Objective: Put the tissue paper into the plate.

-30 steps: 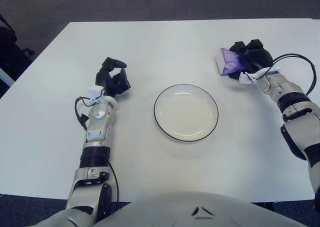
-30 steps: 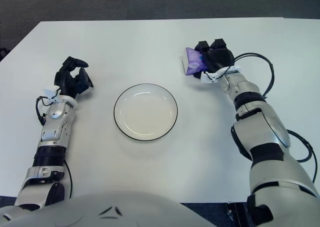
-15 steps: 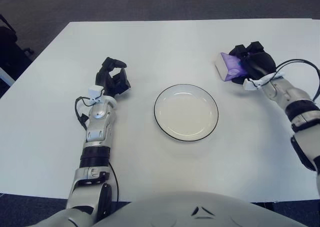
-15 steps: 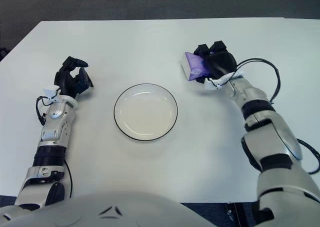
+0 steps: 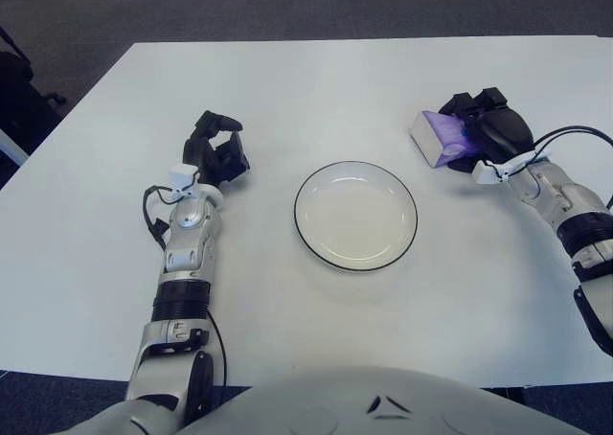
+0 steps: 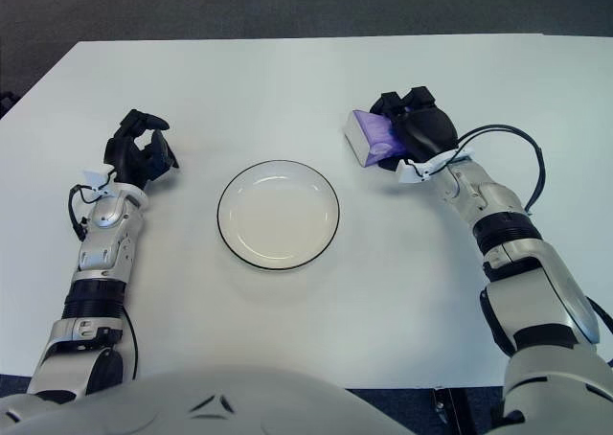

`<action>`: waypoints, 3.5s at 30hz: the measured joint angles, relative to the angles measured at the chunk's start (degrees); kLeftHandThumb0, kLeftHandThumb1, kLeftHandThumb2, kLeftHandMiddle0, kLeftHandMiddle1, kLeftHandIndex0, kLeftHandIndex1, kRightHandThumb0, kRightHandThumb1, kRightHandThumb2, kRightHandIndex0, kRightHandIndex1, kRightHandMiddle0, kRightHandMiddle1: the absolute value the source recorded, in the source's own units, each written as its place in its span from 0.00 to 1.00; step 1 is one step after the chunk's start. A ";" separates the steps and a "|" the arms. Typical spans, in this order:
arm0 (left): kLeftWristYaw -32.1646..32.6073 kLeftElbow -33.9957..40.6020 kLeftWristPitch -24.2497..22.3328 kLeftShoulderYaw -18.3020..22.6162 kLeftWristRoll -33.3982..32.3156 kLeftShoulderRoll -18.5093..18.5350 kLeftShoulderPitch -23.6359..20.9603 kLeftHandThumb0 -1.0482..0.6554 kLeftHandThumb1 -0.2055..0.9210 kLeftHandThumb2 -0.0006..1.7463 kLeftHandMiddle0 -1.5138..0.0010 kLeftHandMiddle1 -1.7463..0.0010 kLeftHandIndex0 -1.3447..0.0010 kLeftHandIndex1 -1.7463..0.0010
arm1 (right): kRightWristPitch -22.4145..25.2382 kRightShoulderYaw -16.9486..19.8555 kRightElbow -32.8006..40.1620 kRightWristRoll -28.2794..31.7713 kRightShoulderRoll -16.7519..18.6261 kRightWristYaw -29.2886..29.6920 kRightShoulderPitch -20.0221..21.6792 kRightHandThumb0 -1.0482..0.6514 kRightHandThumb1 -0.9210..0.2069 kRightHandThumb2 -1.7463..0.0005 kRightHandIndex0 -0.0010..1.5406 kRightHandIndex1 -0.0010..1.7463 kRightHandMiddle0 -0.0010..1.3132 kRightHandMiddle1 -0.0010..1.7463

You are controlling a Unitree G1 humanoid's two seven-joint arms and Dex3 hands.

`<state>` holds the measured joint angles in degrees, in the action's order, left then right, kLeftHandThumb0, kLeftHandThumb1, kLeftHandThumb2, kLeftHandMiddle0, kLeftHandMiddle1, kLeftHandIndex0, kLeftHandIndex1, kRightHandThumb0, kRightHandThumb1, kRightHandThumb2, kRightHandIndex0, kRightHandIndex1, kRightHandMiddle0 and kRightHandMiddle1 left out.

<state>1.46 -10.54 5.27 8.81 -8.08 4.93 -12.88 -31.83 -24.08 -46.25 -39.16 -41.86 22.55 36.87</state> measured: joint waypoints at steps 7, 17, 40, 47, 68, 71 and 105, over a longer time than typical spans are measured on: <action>0.00 -0.11 0.00 0.01 0.02 0.02 -0.06 0.38 0.69 0.57 0.30 0.00 0.69 0.00 | 0.40 3.04 2.95 2.25 0.38 -1.76 -2.12 0.62 0.72 0.14 0.53 0.91 0.43 1.00; 0.09 -0.35 0.00 0.06 0.12 0.14 -0.06 0.38 0.69 0.57 0.30 0.00 0.69 0.00 | 5.37 10.88 13.14 13.34 4.65 -10.47 -7.64 0.62 0.71 0.14 0.53 0.92 0.41 1.00; 0.06 -0.75 0.00 0.11 0.03 0.15 -0.24 0.38 0.69 0.57 0.30 0.00 0.69 0.00 | 21.44 24.28 35.14 34.06 13.55 -28.86 -9.79 0.62 0.72 0.13 0.53 0.94 0.41 1.00; 0.00 -0.91 0.00 0.21 -0.06 0.16 -0.33 0.38 0.70 0.57 0.31 0.00 0.69 0.00 | 24.59 24.18 42.53 33.23 15.59 -29.31 -9.78 0.62 0.73 0.12 0.54 0.93 0.41 1.00; -0.09 -1.37 0.50 0.05 0.04 0.15 -0.57 0.38 0.69 0.57 0.30 0.00 0.69 0.00 | 18.26 18.99 48.67 25.77 17.66 -32.62 -9.46 0.62 0.74 0.10 0.52 0.98 0.42 1.00; -0.09 -1.44 0.53 0.02 0.03 0.14 -0.60 0.38 0.69 0.57 0.30 0.00 0.69 0.00 | 16.73 18.29 48.67 24.64 17.65 -33.39 -9.26 0.62 0.74 0.10 0.51 0.98 0.42 1.00; -0.05 -2.86 1.20 -0.70 0.10 -0.16 -1.69 0.38 0.69 0.57 0.31 0.00 0.69 0.00 | -4.83 9.76 40.80 15.83 17.51 -38.54 -6.22 0.62 0.77 0.07 0.51 1.00 0.45 1.00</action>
<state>1.41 -13.40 6.46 8.12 -7.98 4.77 -14.57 -36.66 -14.33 -5.45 -23.33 -24.35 -15.99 30.64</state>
